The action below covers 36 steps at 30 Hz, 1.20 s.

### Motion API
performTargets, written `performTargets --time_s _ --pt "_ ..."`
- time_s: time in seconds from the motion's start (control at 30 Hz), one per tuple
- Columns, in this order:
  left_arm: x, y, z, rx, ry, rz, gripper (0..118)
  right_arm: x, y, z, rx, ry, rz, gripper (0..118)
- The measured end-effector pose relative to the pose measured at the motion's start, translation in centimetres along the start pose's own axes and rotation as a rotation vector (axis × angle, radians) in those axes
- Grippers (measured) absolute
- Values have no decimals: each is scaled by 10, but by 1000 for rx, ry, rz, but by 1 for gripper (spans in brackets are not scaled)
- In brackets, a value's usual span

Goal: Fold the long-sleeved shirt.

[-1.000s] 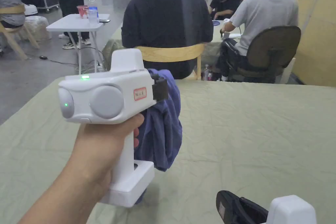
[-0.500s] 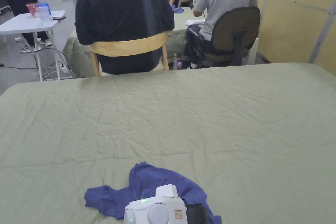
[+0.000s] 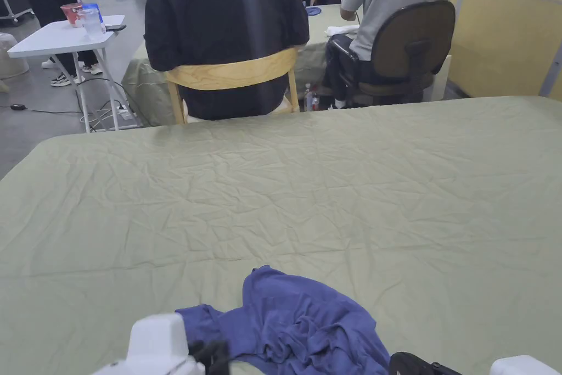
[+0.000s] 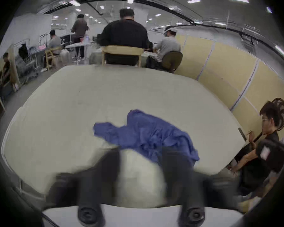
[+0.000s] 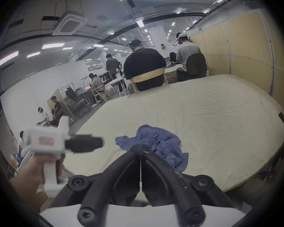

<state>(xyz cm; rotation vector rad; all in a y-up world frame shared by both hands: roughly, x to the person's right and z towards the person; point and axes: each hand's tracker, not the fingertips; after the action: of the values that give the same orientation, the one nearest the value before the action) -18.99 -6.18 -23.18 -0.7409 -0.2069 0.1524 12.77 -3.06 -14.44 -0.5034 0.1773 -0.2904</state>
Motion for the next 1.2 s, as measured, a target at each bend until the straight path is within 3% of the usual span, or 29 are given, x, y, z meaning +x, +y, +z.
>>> performTargets --time_s 0.17,0.27,0.57,0.6,0.67,0.7,0.77,0.87,0.93,1.0,1.07,1.1,1.13,1.17,1.2 --pt "-23 -33 -15 -122 -54 120 4 -4 -2 -24 -27 -4 -31 3" --pt "-28 -17 -38 -106 -36 109 4 -7 -1 -39 -41 -6 -21 3" --pt "-23 92 -226 -97 -51 67 4 6 4 -75 -59 -54 -40 3" --pt "-22 98 -252 -108 -60 62 14 9 3 -79 -64 -63 -48 3" --pt "-20 107 -296 -202 -140 4 95 14 1 -84 -77 -88 -57 3" --pt "-17 106 -318 -279 -130 -36 118 18 0 -86 -81 -98 -63 3" --pt "-15 98 -333 -299 -14 -100 105 24 -1 -88 -89 -109 -83 3" --pt "-11 91 -347 -253 -29 -138 105 31 -3 -90 -100 -129 -94 3" --pt "-11 86 -352 -306 -19 -135 99 34 -2 -93 -125 -168 -52 3" --pt "-12 87 -348 -281 -10 -131 83 36 3 -95 -150 -243 18 3" --pt "-7 92 -334 -228 -11 -146 65 45 9 -100 -193 -271 29 3" --pt "-6 95 -328 -206 -82 -147 26 51 12 -106 -238 -270 26 3" --pt "-5 97 -322 -197 -112 -128 8 59 12 -112 -276 -251 15 3" --pt "-3 99 -315 -173 -90 -130 8 69 11 -122 -333 -206 -18 3" --pt "-2 102 -309 -157 -88 -138 8 82 10 -133 -378 -177 -100 3"
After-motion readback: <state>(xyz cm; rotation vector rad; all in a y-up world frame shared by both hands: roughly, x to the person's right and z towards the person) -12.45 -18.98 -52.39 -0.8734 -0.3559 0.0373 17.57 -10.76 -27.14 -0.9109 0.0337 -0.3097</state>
